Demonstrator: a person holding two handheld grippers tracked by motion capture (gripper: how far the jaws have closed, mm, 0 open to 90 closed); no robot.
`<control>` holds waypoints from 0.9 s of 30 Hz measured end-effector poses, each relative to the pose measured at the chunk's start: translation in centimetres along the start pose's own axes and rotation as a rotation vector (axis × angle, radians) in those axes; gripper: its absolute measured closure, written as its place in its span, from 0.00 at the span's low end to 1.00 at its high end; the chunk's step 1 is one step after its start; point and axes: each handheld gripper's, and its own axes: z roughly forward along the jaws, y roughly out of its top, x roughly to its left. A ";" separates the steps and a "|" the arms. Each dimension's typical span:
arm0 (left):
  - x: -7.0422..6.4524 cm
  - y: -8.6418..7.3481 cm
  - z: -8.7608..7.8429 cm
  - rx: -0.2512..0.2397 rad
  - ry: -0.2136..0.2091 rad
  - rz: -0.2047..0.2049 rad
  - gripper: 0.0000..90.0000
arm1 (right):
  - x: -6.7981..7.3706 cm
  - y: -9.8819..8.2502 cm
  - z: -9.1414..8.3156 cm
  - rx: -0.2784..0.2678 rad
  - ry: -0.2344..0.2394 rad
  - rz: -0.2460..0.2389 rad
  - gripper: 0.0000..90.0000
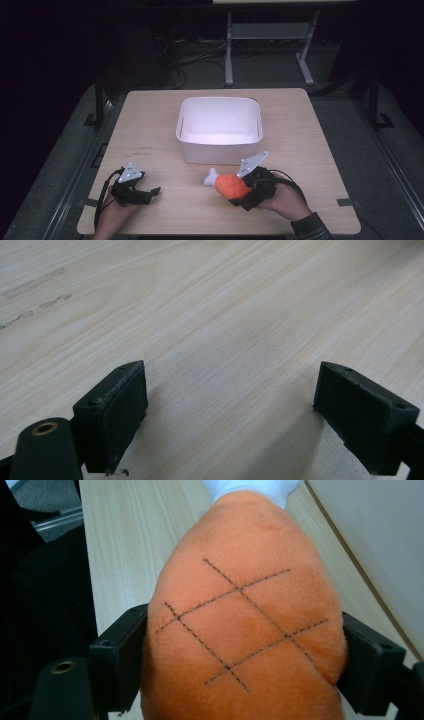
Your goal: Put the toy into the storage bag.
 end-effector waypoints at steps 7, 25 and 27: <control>0.0 0.0 0.0 0.003 0.000 0.001 0.15 | -0.1 0.9 -0.5 0.007 0.017 -0.030 0.21; 0.0 0.0 0.0 0.006 -0.002 0.000 0.15 | -0.5 3.5 -3.2 -0.040 0.047 -0.080 0.21; 0.0 0.0 0.0 0.006 -0.002 0.000 0.15 | -0.6 3.9 -3.4 -0.043 0.047 -0.089 0.21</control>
